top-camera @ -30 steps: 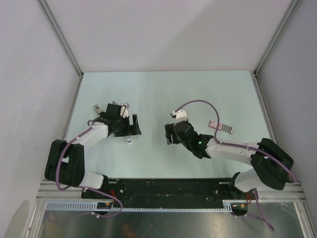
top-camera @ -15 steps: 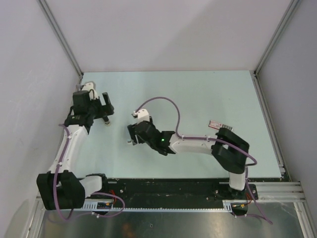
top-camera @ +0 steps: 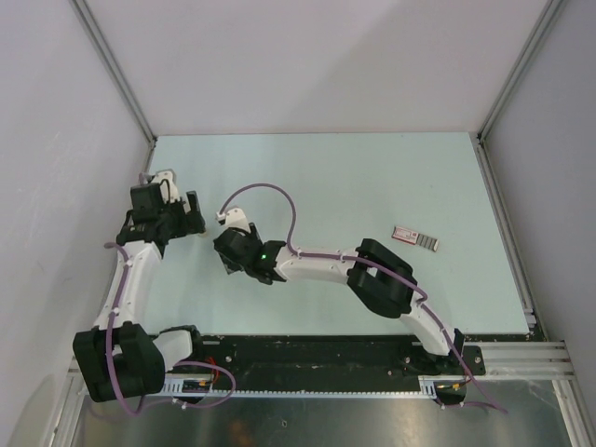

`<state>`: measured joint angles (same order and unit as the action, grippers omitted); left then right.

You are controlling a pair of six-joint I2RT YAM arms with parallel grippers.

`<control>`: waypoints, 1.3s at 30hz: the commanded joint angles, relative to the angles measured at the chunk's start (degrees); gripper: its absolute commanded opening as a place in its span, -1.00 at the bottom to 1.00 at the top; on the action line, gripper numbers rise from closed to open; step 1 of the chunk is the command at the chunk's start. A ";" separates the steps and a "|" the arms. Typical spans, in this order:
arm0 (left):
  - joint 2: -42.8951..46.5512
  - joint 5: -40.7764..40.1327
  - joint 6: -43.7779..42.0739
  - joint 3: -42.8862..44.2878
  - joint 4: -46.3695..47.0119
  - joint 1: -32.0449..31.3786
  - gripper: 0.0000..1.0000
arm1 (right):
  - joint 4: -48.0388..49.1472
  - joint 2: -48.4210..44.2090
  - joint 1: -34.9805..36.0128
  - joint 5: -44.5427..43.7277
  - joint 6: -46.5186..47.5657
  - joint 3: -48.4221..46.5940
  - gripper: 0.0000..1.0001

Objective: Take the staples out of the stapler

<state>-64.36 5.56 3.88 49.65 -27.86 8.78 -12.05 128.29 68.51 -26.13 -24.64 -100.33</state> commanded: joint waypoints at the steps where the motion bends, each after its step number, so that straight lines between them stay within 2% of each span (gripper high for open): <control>1: 1.58 1.46 -3.15 -0.53 -0.08 0.61 0.86 | -3.41 1.20 -0.09 -2.23 -1.46 -3.46 0.29; 9: 2.09 2.47 -3.34 -0.40 -0.55 0.63 0.84 | -4.30 3.01 -0.62 -2.18 -2.07 -4.41 0.14; 15: 2.90 2.35 -3.77 -1.32 -0.53 0.63 0.81 | -3.04 2.62 -0.99 -1.41 -2.32 -3.74 -0.37; 20: 3.08 2.41 -8.02 -1.97 -0.39 0.63 0.77 | -1.68 0.24 -1.32 -0.85 -3.48 -1.98 -0.75; 24: 2.71 11.04 -14.82 -2.70 -0.67 0.61 0.49 | 1.13 -3.87 -1.87 -0.22 -5.61 1.91 -0.89; 27: 2.57 18.83 -19.55 -3.26 -1.22 0.58 0.45 | 5.18 -8.76 -2.60 0.35 -8.16 6.51 -0.99; 32: 1.68 31.42 -24.69 -2.69 -3.71 0.52 0.57 | 13.84 -17.54 -3.97 2.06 -12.96 16.33 -1.00; 39: 0.65 45.53 -31.15 -3.37 -5.89 0.00 0.87 | 20.55 -24.44 -4.28 2.64 -17.73 21.91 -1.00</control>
<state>-63.24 37.76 -17.69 46.61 -32.16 9.02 -0.49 109.08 63.86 -23.31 -37.69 -79.99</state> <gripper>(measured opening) 0.899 0.386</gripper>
